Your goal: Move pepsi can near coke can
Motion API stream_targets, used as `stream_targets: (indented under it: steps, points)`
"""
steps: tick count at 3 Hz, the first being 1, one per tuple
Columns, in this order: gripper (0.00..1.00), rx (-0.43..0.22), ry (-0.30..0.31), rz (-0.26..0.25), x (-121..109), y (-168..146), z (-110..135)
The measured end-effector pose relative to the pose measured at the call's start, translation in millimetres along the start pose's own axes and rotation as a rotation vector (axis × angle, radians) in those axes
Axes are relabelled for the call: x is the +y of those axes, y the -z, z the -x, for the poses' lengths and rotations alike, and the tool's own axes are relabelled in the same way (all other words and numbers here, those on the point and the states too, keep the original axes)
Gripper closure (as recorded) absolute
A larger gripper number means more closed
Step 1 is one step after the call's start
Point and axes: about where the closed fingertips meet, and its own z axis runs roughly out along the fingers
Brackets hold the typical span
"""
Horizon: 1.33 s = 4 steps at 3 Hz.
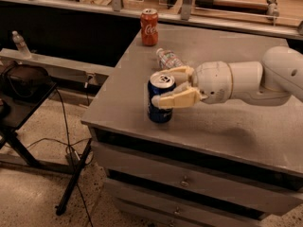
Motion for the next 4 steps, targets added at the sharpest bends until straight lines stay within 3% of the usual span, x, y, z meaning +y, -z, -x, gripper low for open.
stream_targets:
  steps: [2,3,4]
  points:
    - [1.0,-0.038,0.072,-0.116,-27.6,20.8,48.9]
    - [1.0,-0.028,0.094,-0.183,-56.8,30.4,73.4]
    - [1.0,-0.04,0.112,-0.281,-101.9,33.8,106.5]
